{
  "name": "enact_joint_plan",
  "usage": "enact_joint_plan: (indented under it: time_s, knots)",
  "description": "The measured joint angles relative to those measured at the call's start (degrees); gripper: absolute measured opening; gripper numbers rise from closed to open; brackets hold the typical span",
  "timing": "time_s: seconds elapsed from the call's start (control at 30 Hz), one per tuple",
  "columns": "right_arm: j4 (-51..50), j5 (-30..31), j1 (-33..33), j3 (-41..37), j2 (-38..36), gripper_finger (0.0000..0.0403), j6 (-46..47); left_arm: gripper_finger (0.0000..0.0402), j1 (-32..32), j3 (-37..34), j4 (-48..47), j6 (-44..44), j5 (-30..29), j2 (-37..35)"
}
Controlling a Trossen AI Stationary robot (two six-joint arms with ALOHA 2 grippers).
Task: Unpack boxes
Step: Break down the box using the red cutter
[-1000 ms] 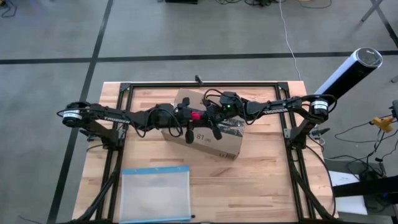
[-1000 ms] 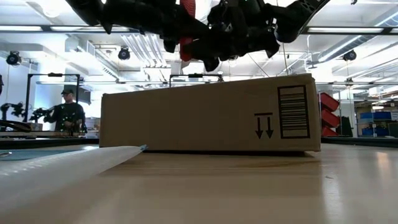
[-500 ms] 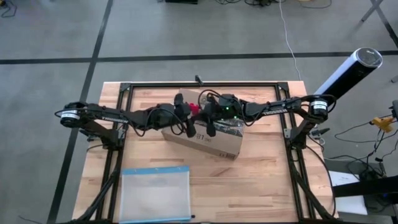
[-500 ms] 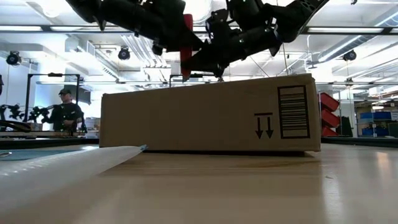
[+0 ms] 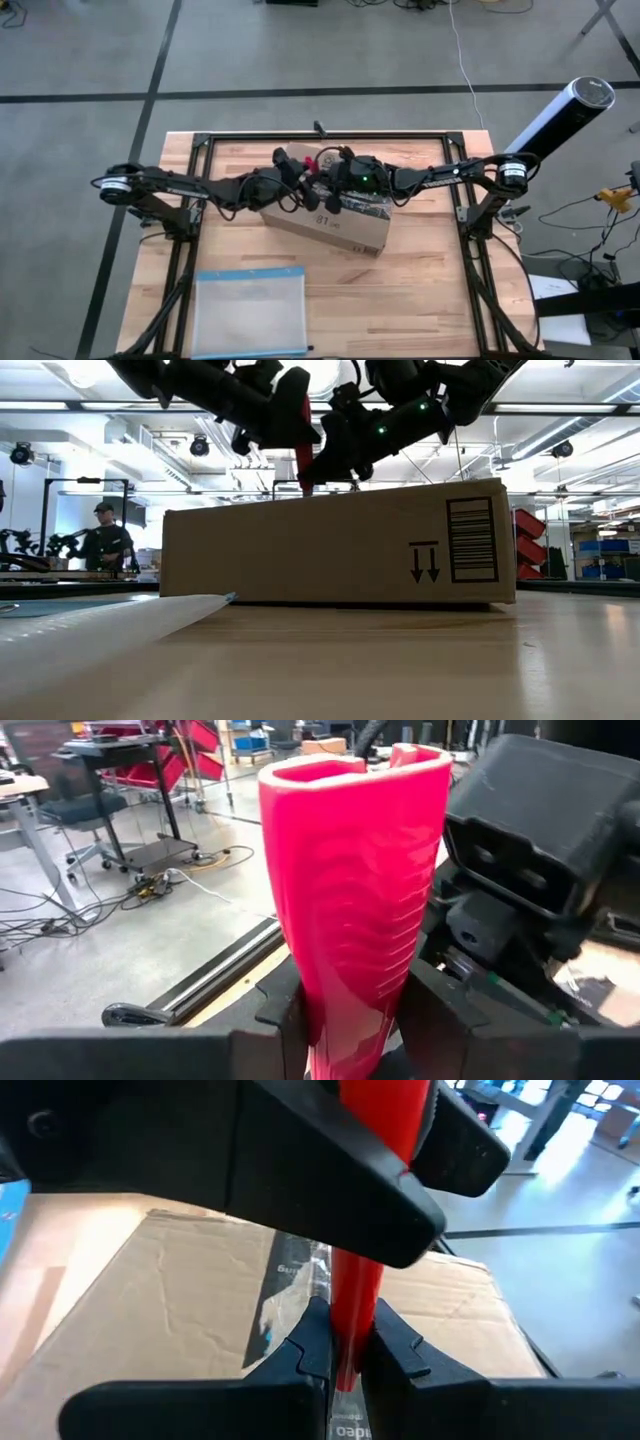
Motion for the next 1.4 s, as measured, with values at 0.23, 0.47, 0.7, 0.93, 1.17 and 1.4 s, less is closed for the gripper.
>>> enact_joint_plan:
  time_s: [0.23, 0.47, 0.7, 0.93, 1.17, 1.4]
  knots:
    - [0.46, 0.76, 0.40, 0.00, 0.00, 0.0010, -0.08, 0.0126, -0.06, 0.00, 2.31, -1.34, -5.06, 1.78]
    - [0.52, 0.26, 0.45, 0.00, -0.02, 0.0010, -0.15, 0.0112, -0.06, 0.00, 3.06, -0.68, -5.41, 1.94]
    - [0.18, -1.99, 0.47, 0.02, -0.05, 0.0010, -0.43, 0.0108, -0.06, 0.00, 2.99, -0.31, -5.46, 1.94]
    - [-2.77, -4.86, 0.69, 0.11, -0.13, 0.0010, -2.54, 0.0096, -0.17, -0.02, 1.07, 1.14, -3.90, 1.94]
    - [-4.68, -5.82, 0.77, 0.13, -0.15, 0.0013, -4.01, 0.0092, -0.26, -0.02, -1.19, 1.04, -2.55, 1.94]
    - [-5.67, -8.27, 1.07, 0.00, -0.15, 0.0051, -4.37, 0.0070, -0.21, -0.09, -2.59, 2.25, -4.66, 1.92]
